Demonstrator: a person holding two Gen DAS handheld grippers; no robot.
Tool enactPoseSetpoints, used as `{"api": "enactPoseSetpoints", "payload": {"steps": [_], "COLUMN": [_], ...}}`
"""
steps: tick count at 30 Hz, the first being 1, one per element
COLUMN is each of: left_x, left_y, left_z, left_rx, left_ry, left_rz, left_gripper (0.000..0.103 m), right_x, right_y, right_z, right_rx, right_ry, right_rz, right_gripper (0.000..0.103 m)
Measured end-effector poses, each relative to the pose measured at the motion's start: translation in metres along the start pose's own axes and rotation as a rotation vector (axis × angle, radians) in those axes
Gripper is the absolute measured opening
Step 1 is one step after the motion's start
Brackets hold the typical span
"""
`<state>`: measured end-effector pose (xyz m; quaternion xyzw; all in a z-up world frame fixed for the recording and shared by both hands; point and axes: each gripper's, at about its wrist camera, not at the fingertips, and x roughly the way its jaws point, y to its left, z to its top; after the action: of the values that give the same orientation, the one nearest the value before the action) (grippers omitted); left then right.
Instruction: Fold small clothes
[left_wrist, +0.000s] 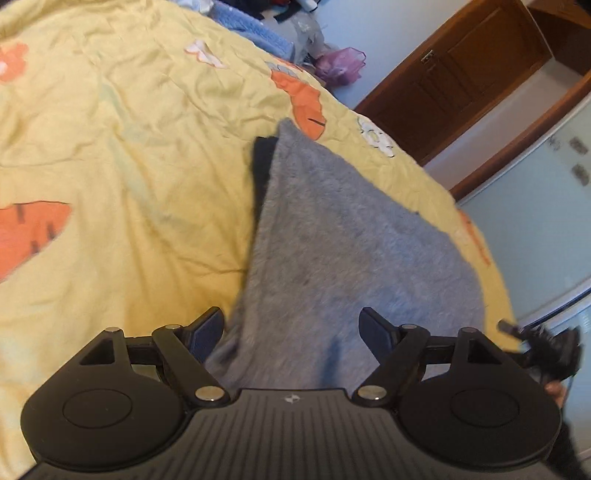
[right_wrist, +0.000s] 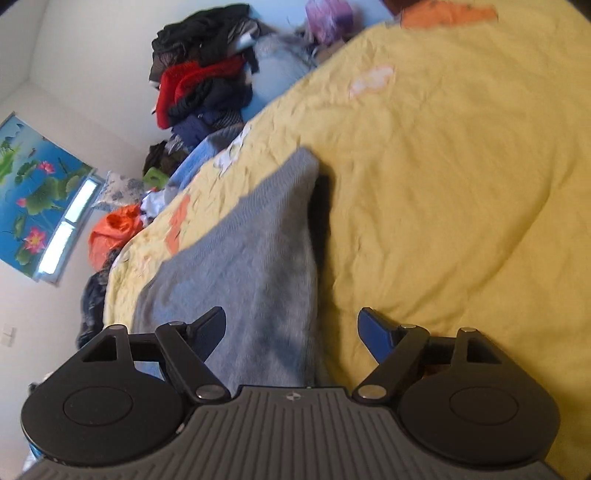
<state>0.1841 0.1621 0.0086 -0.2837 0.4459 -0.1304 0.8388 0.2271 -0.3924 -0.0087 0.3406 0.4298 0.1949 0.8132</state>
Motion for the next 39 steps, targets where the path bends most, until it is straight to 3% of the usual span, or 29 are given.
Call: {"api": "enactPoseSetpoints", "payload": {"steps": [2, 5, 6, 7, 8, 9, 10, 11, 16, 24, 30, 33, 36, 38, 39], "left_x": [0.012, 0.023, 0.024, 0.027, 0.028, 0.027, 0.026, 0.025, 0.018, -0.039, -0.071, -0.058, -0.049, -0.066, -0.077], "left_y": [-0.002, -0.010, -0.012, -0.012, -0.012, -0.011, -0.009, -0.008, -0.019, -0.050, -0.044, -0.022, -0.005, -0.009, -0.017], "left_z": [0.007, 0.012, 0.012, 0.012, 0.011, 0.010, 0.010, 0.009, 0.013, 0.021, -0.026, -0.058, -0.075, -0.075, -0.072], "left_rx": [-0.032, -0.012, -0.005, 0.004, 0.011, 0.015, 0.010, 0.011, 0.048, 0.108, 0.111, 0.113, 0.102, 0.147, 0.193], "left_ry": [0.023, 0.036, 0.038, 0.058, 0.066, 0.067, 0.075, 0.084, 0.079, 0.008, 0.042, 0.104, 0.153, 0.090, 0.050], "left_rz": [-0.047, -0.060, -0.056, -0.043, -0.023, -0.020, -0.021, 0.005, 0.051, -0.028, -0.068, 0.038, 0.081, 0.118, 0.152], "left_gripper": [0.081, 0.079, 0.071, 0.044, 0.036, 0.036, 0.029, 0.012, 0.009, 0.008, 0.008, 0.008, 0.012, 0.014, 0.014], "right_x": [0.005, 0.020, 0.023, 0.025, 0.027, 0.031, 0.036, 0.036, 0.030, -0.005, -0.040, -0.048, -0.044, -0.057, -0.069], "right_y": [0.000, 0.003, 0.006, 0.008, 0.009, 0.008, 0.006, 0.004, 0.014, 0.041, 0.041, 0.033, 0.014, 0.004, 0.001], "right_z": [-0.003, -0.006, -0.005, -0.005, -0.005, -0.006, -0.007, -0.010, -0.011, 0.009, -0.018, -0.050, -0.076, -0.075, -0.071], "right_rx": [0.024, 0.056, 0.049, 0.043, 0.044, 0.044, 0.040, 0.034, -0.011, -0.022, -0.008, -0.035, -0.025, 0.021, 0.043], "right_ry": [0.023, 0.068, 0.076, 0.083, 0.096, 0.116, 0.143, 0.140, 0.131, 0.114, 0.158, 0.188, 0.220, 0.131, 0.055], "right_rz": [0.051, 0.126, 0.138, 0.143, 0.142, 0.129, 0.096, 0.100, 0.085, 0.134, 0.205, 0.149, 0.069, 0.032, 0.022], "right_gripper": [0.080, 0.080, 0.080, 0.076, 0.057, 0.040, 0.017, 0.018, 0.018, 0.017, 0.017, 0.019, 0.025, 0.049, 0.056]}}
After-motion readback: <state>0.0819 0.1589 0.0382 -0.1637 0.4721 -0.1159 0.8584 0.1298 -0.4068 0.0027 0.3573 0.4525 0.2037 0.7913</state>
